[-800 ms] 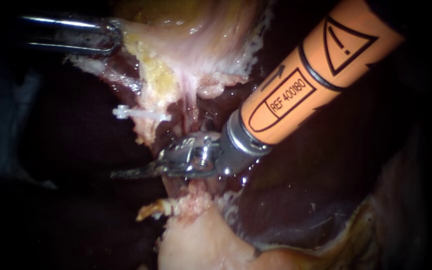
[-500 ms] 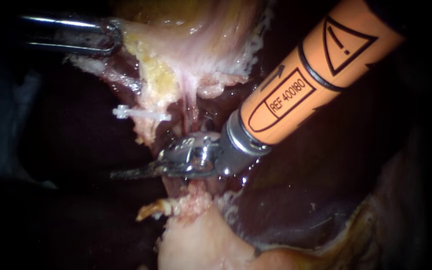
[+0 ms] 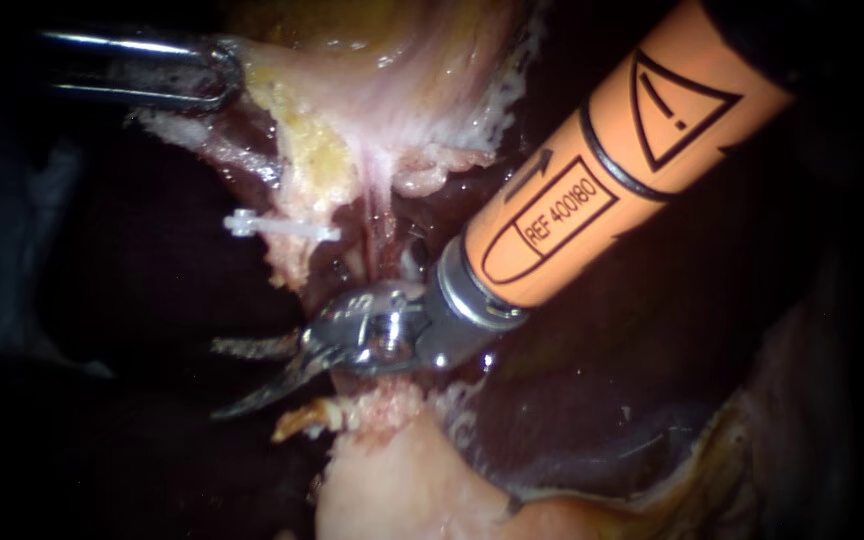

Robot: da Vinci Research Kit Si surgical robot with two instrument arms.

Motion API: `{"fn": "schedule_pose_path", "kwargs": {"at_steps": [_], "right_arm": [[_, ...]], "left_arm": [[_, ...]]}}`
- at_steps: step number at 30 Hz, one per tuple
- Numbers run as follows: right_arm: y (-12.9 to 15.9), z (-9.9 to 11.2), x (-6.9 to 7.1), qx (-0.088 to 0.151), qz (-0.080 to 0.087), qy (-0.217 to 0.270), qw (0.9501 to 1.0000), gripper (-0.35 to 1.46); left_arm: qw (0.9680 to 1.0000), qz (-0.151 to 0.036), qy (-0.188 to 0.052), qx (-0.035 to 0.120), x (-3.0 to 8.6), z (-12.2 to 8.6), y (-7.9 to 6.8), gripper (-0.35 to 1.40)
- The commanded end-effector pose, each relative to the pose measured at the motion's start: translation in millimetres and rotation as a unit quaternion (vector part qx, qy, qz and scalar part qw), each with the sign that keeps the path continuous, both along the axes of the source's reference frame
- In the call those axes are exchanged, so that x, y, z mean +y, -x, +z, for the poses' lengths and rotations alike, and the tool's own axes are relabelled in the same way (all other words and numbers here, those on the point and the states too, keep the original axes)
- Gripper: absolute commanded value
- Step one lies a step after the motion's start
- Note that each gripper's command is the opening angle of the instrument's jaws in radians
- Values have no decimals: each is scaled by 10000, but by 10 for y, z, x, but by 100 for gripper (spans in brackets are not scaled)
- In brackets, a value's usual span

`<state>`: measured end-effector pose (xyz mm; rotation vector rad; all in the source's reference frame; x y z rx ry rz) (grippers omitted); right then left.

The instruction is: Go back from the cut left tube

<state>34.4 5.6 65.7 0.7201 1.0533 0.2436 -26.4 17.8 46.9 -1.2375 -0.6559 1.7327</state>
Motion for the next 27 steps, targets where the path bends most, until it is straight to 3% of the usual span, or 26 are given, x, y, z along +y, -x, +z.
{"fn": "schedule_pose_path", "kwargs": {"at_steps": [1,8,16,21,27], "right_arm": [[6,-2,0,21,42,207,9998,143],[67,-29,-1,25,286,1209,9922,143],[149,-61,23,-96,464,1581,9863,143],[192,-71,34,-342,540,1683,9837,143],[224,-70,46,-725,616,1846,9782,143]], "left_arm": [[10000,2,1,-2,0,0,0,-35],[10000,7,1,-5,0,0,-2,-35],[10000,8,1,-5,0,0,-3,-35],[10000,8,1,-6,0,0,-3,-35],[10000,8,1,-6,0,0,-3,-35]]}}
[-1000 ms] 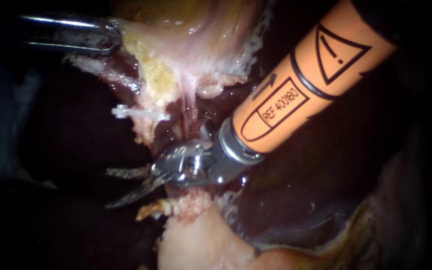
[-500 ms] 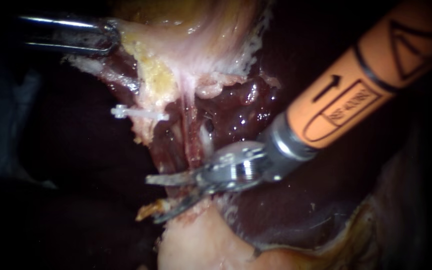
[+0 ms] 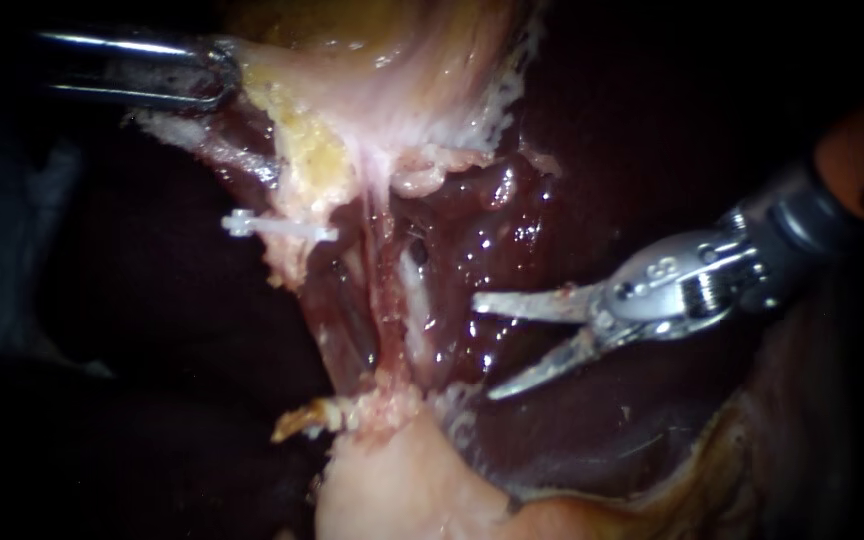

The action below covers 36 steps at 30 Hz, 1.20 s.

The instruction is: Go back from the cut left tube

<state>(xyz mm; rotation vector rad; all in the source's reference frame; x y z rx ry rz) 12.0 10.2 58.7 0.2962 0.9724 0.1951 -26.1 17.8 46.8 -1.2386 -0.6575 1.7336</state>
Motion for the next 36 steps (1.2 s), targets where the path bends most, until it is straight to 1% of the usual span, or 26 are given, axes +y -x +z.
{"fn": "schedule_pose_path", "kwargs": {"at_steps": [1,8,13,16,23,24,27,32,36], "right_arm": [[3,1,2,-26,-3,27,10000,143],[17,3,10,-143,107,75,9998,143],[21,0,13,-153,115,60,9998,145],[22,-1,14,-152,115,57,9998,145],[23,-1,14,-150,111,57,9998,145],[23,-1,14,-149,110,57,9998,145],[24,-1,14,-149,110,57,9998,145],[24,-1,14,-149,110,57,9998,145],[24,-1,14,-149,110,57,9998,145]], "left_arm": [[10000,0,-1,0,0,0,0,-35],[10000,0,0,0,0,1,0,-35],[10000,-2,4,3,0,3,1,-35],[10000,-8,22,12,-1,9,4,-35],[9999,-48,94,58,-7,34,17,-35],[9999,-38,101,35,-8,38,19,-35],[9999,-16,111,59,-11,45,26,-35],[9999,24,115,69,-15,53,37,-35],[9999,39,121,79,-17,58,40,-35]]}}
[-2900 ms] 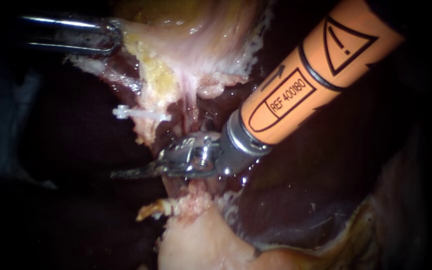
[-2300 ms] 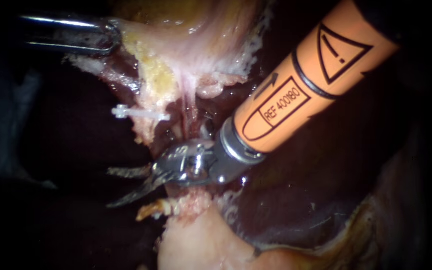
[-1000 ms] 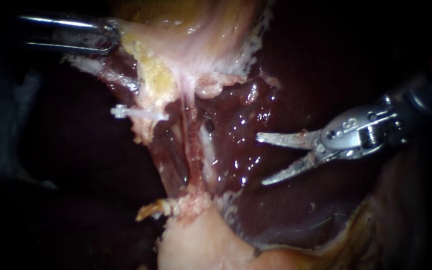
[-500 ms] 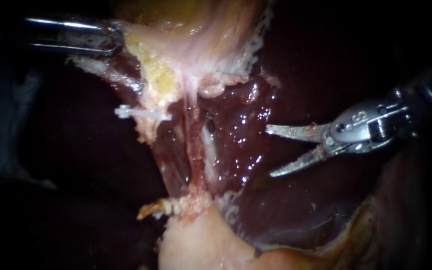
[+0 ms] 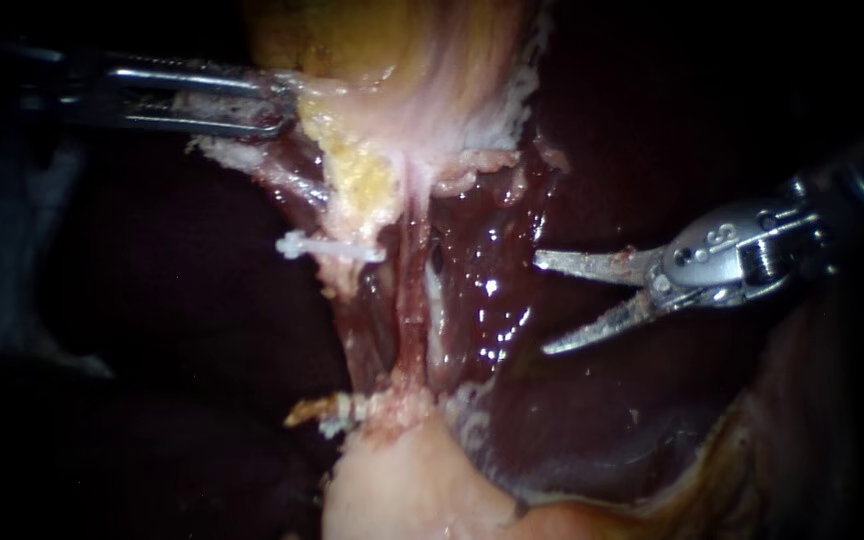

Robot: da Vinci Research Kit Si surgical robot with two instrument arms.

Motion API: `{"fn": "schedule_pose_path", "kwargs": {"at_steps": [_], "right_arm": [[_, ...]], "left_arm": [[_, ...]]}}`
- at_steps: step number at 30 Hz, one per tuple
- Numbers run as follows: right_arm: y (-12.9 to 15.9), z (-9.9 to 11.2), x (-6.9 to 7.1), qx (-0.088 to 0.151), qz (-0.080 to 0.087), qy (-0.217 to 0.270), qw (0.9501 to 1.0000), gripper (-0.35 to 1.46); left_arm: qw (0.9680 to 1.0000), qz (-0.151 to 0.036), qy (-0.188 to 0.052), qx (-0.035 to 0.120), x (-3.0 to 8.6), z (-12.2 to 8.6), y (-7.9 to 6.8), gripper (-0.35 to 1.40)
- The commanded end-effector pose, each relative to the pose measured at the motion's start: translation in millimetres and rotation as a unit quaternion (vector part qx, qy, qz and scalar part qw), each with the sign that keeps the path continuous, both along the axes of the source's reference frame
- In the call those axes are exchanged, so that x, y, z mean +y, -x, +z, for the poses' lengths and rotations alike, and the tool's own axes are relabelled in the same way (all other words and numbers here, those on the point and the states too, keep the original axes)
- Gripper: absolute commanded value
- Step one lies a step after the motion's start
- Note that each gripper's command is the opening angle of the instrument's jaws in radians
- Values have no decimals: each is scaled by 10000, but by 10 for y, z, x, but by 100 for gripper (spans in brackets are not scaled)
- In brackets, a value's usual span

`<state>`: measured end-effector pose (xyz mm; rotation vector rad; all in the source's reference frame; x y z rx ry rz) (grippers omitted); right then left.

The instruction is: Go back from the cut left tube

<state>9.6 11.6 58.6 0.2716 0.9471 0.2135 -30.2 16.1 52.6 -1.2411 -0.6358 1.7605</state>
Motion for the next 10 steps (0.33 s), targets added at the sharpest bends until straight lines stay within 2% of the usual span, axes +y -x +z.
{"fn": "schedule_pose_path", "kwargs": {"at_steps": [1,10], "right_arm": [[0,0,0,0,0,0,10000,145],[0,0,0,1,-1,-1,10000,145]], "left_arm": [[10000,-2,0,10,0,1,0,-35],[10000,0,1,9,0,2,0,-35]]}}
